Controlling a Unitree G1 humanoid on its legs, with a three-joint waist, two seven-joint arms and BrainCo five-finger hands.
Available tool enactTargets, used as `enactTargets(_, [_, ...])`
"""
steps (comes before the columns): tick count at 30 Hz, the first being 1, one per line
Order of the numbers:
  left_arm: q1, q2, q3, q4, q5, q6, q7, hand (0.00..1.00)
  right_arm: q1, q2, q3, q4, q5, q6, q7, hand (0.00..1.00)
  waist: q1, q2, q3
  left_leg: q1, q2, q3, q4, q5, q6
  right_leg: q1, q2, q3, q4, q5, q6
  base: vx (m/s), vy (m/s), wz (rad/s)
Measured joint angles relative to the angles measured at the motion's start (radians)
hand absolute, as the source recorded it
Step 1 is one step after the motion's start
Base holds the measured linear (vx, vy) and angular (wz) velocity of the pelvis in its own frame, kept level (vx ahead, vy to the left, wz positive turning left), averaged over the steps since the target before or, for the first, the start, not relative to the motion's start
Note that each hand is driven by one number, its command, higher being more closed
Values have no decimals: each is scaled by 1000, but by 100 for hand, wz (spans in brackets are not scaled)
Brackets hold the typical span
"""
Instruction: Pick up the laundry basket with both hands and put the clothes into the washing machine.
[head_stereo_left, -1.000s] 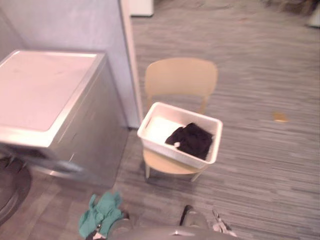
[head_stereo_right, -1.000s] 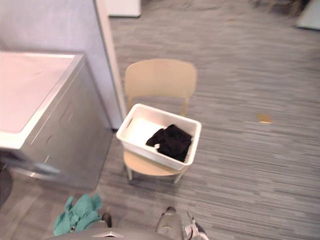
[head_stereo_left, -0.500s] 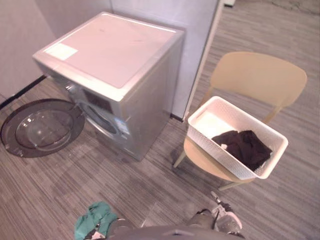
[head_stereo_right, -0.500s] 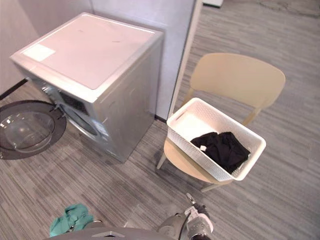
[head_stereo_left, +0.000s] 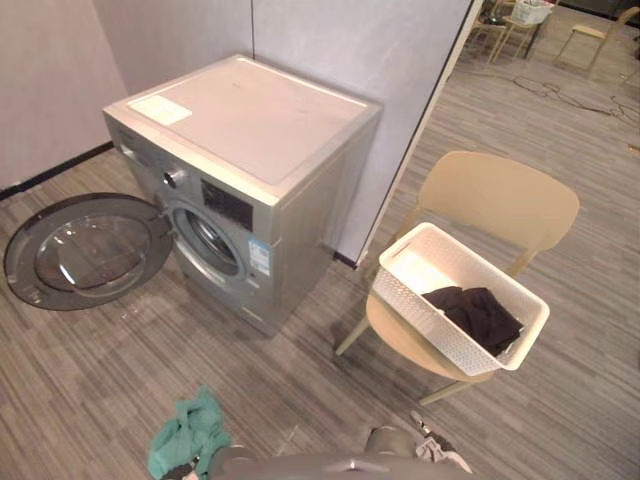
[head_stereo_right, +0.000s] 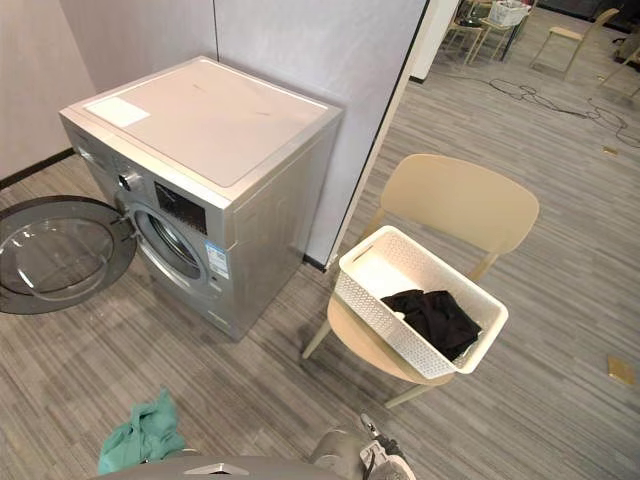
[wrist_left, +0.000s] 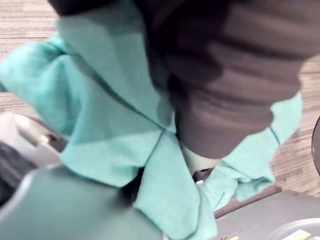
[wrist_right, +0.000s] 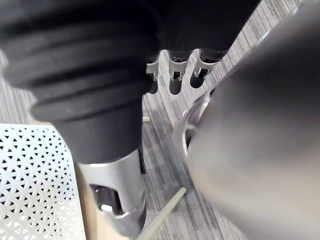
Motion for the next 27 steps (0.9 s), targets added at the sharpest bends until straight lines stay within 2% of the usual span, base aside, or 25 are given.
enactTargets(1, [-17, 12, 2, 1, 2, 1, 0, 100, 3, 22, 7, -18, 8, -1, 0, 0, -2, -21, 2, -8, 20, 3, -9, 10, -24, 9, 98, 6, -64, -106, 4, 124, -286, 0])
enactTargets(2, [-29, 18, 4, 6, 7, 0, 1, 100, 5, 28, 38, -17, 20, -1, 0, 0, -3, -47, 5, -7, 8, 4, -15, 13, -26, 43, 118, 3, -145, -168, -6, 181, -325, -14])
enactTargets(3, [-53, 14, 20, 8, 19, 4, 2, 100, 0, 20, 59, -26, 40, 4, 3, 0, 10, -42, 19, 5, 14, 8, -23, 30, -15, 72, 122, -25, -195, -180, 5, 135, -211, 16])
enactTargets(4, [-78, -5, 16, 2, 37, 5, 3, 100, 1, 22, 74, -71, 59, -2, 6, 0, -14, -37, 23, -37, -32, 18, 13, 41, 3, 81, 116, -30, -208, -177, 5, 140, -158, 31])
enactTargets(5, [-87, -22, 10, -4, 40, 2, 3, 100, 13, 23, 95, -97, 77, -5, 10, 0, -25, -34, 26, -35, -49, 50, 17, 45, 19, 92, 111, -10, -202, -178, 3, 71, -52, 56])
enactTargets(6, [-95, -39, 10, -6, 40, 3, 2, 100, 26, 21, 126, -123, 86, -8, 14, 0, -21, -19, 17, -5, -51, 61, -13, 55, 35, 104, 118, 15, -194, -187, -12, 110, -14, 33])
enactTargets(9, [-112, -57, -10, -12, 41, 4, 0, 100, 37, 17, 206, -162, 96, -12, 24, 0, -13, -8, 4, 48, -52, 61, -54, 48, 41, 139, 133, 37, -201, -257, -19, 85, -30, 15])
enactTargets(10, [-108, -61, -27, -21, 40, 4, 0, 100, 41, 15, 231, -194, 95, -13, 32, 0, -17, 4, 2, 48, -35, 48, -7, 23, 29, 158, 144, 39, -202, -281, -5, 65, -69, 14])
enactTargets(12, [-92, -67, -37, -41, 39, 4, -1, 100, 52, 16, 258, -223, 94, -16, 33, 0, -19, 14, 5, 4, -9, 29, 144, -13, 11, 184, 151, 40, -202, -293, -2, 41, -52, 13])
enactTargets(13, [-86, -70, -49, -82, 38, -9, -2, 100, 68, 12, 285, -243, 87, -16, 34, 0, -17, 22, 8, -100, 22, -17, 392, -25, 8, 214, 155, 41, -195, -306, -3, 57, -55, -5])
enactTargets(14, [-76, -70, -62, -107, 39, -14, -3, 100, 76, 5, 302, -248, 77, -15, 34, 0, -10, 31, 8, -154, 36, -59, 536, 7, -1, 231, 162, 54, -188, -309, -9, 93, -37, -41])
enactTargets(15, [-57, -72, -64, -120, 39, -16, -3, 100, 85, 6, 312, -248, 73, -13, 35, 0, -3, 47, 9, -200, 53, -89, 658, 67, -30, 238, 173, 86, -174, -320, -12, 139, 30, -75])
enactTargets(16, [-44, -71, -63, -120, 39, -15, 0, 100, 88, 5, 319, -246, 59, -12, 33, 0, -7, 48, -3, -224, 61, -104, 732, 131, -30, 246, 178, 118, -176, -323, -14, 161, 101, -84])
enactTargets(17, [-44, -69, -63, -121, 38, -18, 2, 100, 79, 12, 321, -244, 39, -12, 32, 0, -6, 40, -6, -241, 65, -105, 778, 166, -10, 252, 174, 139, -185, -324, -16, 141, 117, -64])
enactTargets(18, [-44, -63, -64, -122, 38, -21, 2, 100, 79, 8, 320, -240, 31, -12, 31, 0, -3, 40, -5, -249, 67, -102, 802, 123, -5, 250, 174, 153, -186, -324, -16, 93, 108, -56])
enactTargets(20, [-44, -62, -71, -121, 37, -24, 5, 100, 78, 1, 291, -217, -6, -12, 27, 0, -2, 38, -3, -265, 59, -73, 755, -55, 39, 248, 174, 217, -210, -324, -17, 123, 147, -76])
enactTargets(21, [-41, -61, -82, -122, 36, -24, 8, 100, 76, -13, 284, -190, -6, -10, 24, 0, 3, 35, -3, -263, 47, -84, 655, -96, 39, 248, 173, 258, -226, -324, -16, 156, 210, -79])
enactTargets(22, [-41, -60, -92, -122, 36, -25, 11, 100, 79, -18, 277, -178, -12, -8, 20, 0, 4, 34, -4, -262, 45, -97, 588, -101, 43, 248, 170, 275, -234, -322, -12, 185, 373, -92])
enactTargets(23, [-42, -59, -113, -123, 30, -27, 19, 100, 84, -29, 254, -145, -55, 3, 8, 0, 7, 36, -6, -247, 30, -127, 411, -72, 70, 236, 161, 306, -235, -325, 31, 198, 463, -81])
enactTargets(24, [-41, -67, -123, -122, 25, -27, 23, 100, 93, -41, 244, -130, -75, 8, 7, 0, 6, 54, -13, -241, 23, -154, 321, 6, 86, 228, 161, 326, -227, -337, 57, 167, 406, -76])
enactTargets(25, [-42, -75, -135, -120, 22, -28, 28, 100, 92, -44, 230, -114, -83, 9, 6, 0, 7, 60, -18, -239, 11, -173, 318, -19, -24, 227, 156, 342, -220, -345, 82, 221, 423, -37])
enactTargets(26, [-46, -50, -148, -121, 19, -29, 27, 100, 95, -26, 182, -76, -79, 15, 2, 0, -4, 23, -20, -224, -41, -146, 322, -57, -21, 230, 106, 369, -230, -340, 98, 239, 362, -19])
enactTargets(27, [-57, -26, -172, -121, 20, -32, 25, 100, 93, -11, 152, -48, -82, 24, -4, 0, -12, -11, -35, -231, -66, -127, 323, -66, -10, 234, 83, 383, -255, -310, 86, 271, 422, -11])
